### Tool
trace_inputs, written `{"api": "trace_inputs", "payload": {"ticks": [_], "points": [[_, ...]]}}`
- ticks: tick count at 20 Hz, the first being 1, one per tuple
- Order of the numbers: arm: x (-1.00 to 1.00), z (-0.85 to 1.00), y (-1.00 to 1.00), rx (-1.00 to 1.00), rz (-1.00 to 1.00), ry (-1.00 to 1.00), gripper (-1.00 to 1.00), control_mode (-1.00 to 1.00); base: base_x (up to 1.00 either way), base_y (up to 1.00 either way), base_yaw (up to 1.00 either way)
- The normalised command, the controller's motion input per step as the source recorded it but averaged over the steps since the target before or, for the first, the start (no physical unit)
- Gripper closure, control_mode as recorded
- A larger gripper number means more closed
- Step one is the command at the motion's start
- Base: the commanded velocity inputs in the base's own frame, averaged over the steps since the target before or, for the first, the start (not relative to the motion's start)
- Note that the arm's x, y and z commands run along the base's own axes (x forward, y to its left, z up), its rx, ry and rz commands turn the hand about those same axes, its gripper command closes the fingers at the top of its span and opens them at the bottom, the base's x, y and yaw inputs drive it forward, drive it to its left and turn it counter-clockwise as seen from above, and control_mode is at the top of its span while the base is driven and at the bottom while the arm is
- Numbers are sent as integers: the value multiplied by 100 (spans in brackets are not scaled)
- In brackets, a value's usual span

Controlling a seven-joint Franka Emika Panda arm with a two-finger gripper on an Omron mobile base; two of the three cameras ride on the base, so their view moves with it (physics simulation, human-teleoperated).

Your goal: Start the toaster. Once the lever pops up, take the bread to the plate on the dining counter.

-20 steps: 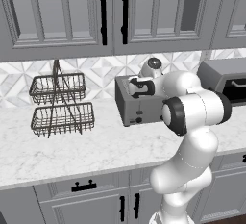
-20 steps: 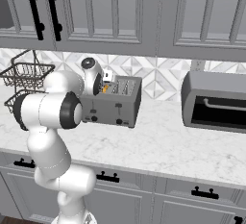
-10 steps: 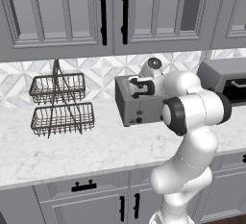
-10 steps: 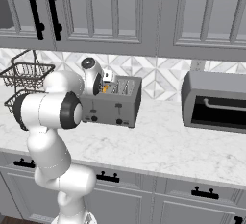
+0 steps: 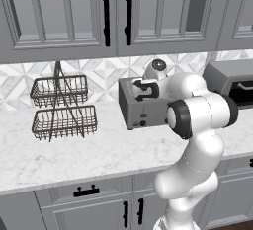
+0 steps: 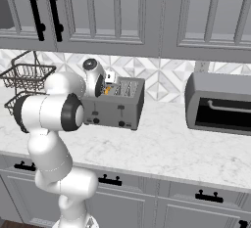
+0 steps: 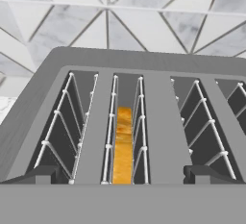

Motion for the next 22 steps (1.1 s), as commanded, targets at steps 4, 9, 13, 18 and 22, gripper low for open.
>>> {"api": "trace_inputs", "payload": {"ticks": [4, 9, 13, 18, 22], "points": [[0, 0, 0, 0, 0, 0, -100, -100, 0, 0, 0], [0, 0, 0, 0, 0, 0, -100, -100, 0, 0, 0], [0, 0, 0, 0, 0, 0, -100, -100, 0, 0, 0], [0, 0, 0, 0, 0, 0, -100, -100, 0, 0, 0], [0, 0, 0, 0, 0, 0, -100, -100, 0, 0, 0]]}}
